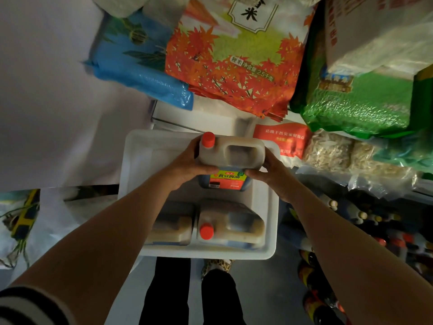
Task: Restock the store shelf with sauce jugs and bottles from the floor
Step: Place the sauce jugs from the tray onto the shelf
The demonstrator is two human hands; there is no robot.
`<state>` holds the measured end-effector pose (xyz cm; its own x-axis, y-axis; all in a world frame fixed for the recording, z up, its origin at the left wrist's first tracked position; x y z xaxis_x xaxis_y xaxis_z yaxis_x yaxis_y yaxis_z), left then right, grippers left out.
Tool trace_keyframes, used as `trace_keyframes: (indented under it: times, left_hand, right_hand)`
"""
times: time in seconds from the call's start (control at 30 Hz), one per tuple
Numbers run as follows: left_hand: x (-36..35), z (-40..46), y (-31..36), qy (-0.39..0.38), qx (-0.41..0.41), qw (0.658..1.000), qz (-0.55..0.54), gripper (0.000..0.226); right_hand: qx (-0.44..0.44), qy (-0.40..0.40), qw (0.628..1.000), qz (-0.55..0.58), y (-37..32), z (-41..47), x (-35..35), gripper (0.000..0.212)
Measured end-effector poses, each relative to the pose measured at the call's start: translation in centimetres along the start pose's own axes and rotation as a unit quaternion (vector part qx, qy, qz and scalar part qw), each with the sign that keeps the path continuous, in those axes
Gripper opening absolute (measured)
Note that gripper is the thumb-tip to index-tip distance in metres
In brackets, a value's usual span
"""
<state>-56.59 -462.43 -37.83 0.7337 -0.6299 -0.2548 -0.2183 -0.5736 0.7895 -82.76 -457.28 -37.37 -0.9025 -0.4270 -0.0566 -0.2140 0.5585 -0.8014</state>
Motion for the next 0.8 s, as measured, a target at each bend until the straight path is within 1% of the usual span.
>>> trace_keyframes:
  times: [0.1, 0.23, 0.37, 0.43, 0.53, 0.67, 0.73, 0.8]
  left_hand:
    - [0.0, 0.2, -0.2, 0.002, 0.0, 1.0, 0.01, 0.096]
    - [-0.8, 0.3, -0.5, 0.016, -0.015, 1.0, -0.013, 0.096]
    - [-1.7, 0.6, -0.7, 0.052, -0.044, 0.997, -0.044, 0.094]
    - [-1.9, 0.5, -0.6, 0.066, -0.054, 0.995, -0.052, 0.091]
    - [-1.8, 0.3, -0.3, 0.058, -0.057, 0.996, -0.046, 0.086]
    - [-1.5, -0.3, 0.3, 0.055, -0.051, 0.996, -0.039, 0.082]
    - [-1.5, -0.7, 1.0, 0.054, -0.045, 0.997, -0.027, 0.078]
    - [-1.5, -1.2, 1.8, 0.06, -0.037, 0.997, -0.016, 0.075]
  right_hand:
    - [-0.003, 0.008, 1.0, 0.003, 0.1, 0.3, 0.0, 0.078]
    - [-0.006, 0.022, 1.0, -0.003, 0.3, 0.6, -0.3, 0.09]
    - [0.008, 0.034, 0.999, 0.005, 0.4, 0.8, -0.5, 0.094]
    - [0.013, 0.031, 0.999, 0.012, 0.1, 0.8, -0.5, 0.093]
    - [0.013, 0.018, 1.0, 0.018, -0.4, 0.6, -0.8, 0.08]
    - [0.012, 0.028, 0.999, 0.026, -1.0, 0.1, -1.2, 0.067]
    - [0.016, 0.028, 0.999, 0.029, -1.6, -0.2, -1.3, 0.065]
    - [0.015, 0.029, 0.999, 0.03, -2.4, -0.4, -1.3, 0.071]
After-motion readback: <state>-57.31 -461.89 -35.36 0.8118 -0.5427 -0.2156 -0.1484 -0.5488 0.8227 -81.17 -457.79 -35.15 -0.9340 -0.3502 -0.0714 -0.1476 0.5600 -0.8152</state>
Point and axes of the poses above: each hand's wrist, its own z-axis towards the middle knuckle, its own x-axis out of the back of the hand, y = z × x, the point moved 2 cm from there along z, towards the middle knuckle, and after that the axes turned 15 degrees about -y, right-handed, at the moved point
